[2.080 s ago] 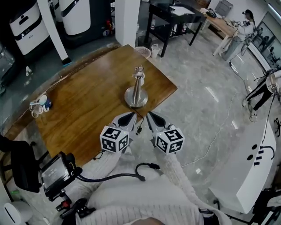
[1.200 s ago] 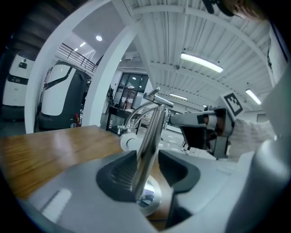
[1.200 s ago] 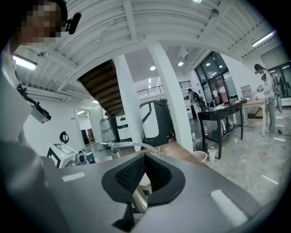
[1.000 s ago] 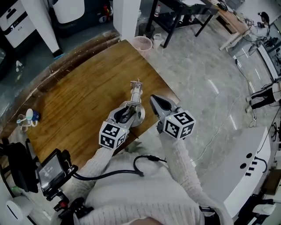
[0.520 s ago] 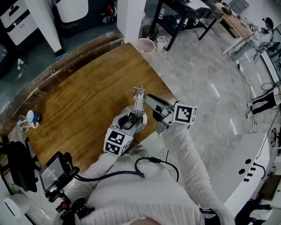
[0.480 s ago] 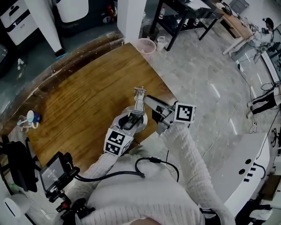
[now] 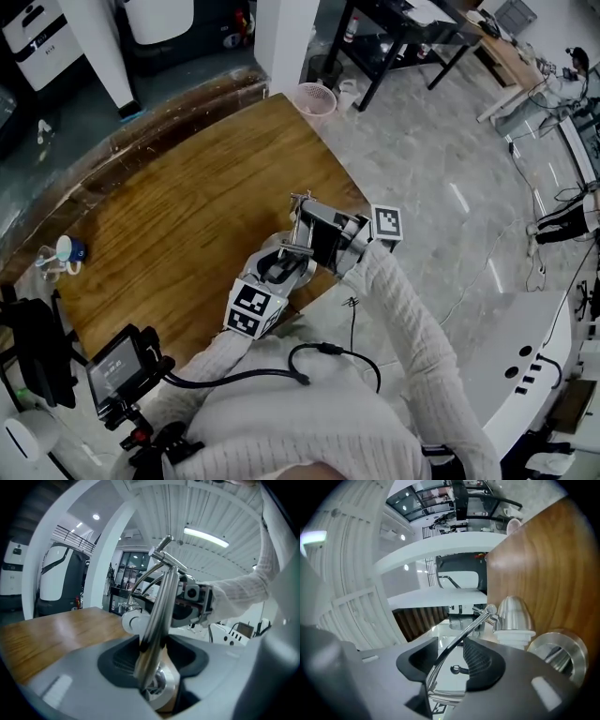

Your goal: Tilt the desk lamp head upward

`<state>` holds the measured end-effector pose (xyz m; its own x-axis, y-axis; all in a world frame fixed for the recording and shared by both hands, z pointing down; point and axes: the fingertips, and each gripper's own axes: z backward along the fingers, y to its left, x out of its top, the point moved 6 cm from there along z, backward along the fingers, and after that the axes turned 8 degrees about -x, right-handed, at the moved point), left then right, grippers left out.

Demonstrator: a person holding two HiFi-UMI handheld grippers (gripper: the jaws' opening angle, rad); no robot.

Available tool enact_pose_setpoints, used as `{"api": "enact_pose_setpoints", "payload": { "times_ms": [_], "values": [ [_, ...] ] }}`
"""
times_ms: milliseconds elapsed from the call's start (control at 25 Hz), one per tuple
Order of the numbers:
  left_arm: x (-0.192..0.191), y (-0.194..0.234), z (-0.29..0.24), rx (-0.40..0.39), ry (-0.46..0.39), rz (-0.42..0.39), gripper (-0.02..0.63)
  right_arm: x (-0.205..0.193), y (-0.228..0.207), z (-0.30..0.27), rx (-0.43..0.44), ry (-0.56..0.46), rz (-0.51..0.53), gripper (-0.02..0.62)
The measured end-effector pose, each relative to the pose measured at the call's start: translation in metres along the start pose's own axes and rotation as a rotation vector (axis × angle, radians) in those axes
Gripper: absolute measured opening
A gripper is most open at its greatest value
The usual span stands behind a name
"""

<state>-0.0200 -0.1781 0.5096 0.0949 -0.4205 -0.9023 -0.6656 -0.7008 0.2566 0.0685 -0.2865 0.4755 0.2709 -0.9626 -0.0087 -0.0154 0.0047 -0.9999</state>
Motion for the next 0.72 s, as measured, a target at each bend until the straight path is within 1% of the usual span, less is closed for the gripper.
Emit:
{"api": "enact_pose_setpoints", "payload": {
  "times_ms": [120, 200, 280, 400, 480, 640, 720],
  "values": [
    [-0.001, -0.002, 0.0, 0.006, -0.001, -0.004, 0.181, 0.003, -0.004, -0.002, 0.04, 0.049, -0.035, 0.158],
    [-0.001, -0.002, -0.002, 0.004, -0.003, -0.009, 0.181, 0.005, -0.004, -0.004, 0.04, 0.073, -0.03, 0.155],
    [-0.002, -0.001, -0.003, -0.005, 0.002, -0.006, 0.181, 0.005, -0.002, -0.005, 0.02, 0.088, 0.004, 0.152],
    [-0.003, -0.002, -0.004, -0.011, 0.008, 0.001, 0.181, 0.005, 0.004, -0.005, -0.043, 0.119, 0.127, 0.156],
    [-0.002, -0.001, -0.005, -0.008, 0.01, 0.005, 0.181, 0.008, 0.01, -0.006, -0.069, 0.143, 0.215, 0.164],
    [-0.003, -0.002, -0.006, 0.005, 0.008, 0.02, 0.181, 0.01, 0.02, -0.007, -0.08, 0.159, 0.324, 0.166],
    [-0.003, -0.001, -0.007, 0.016, 0.006, 0.028, 0.181, 0.012, 0.03, -0.008, -0.077, 0.155, 0.406, 0.166]
  ]
}}
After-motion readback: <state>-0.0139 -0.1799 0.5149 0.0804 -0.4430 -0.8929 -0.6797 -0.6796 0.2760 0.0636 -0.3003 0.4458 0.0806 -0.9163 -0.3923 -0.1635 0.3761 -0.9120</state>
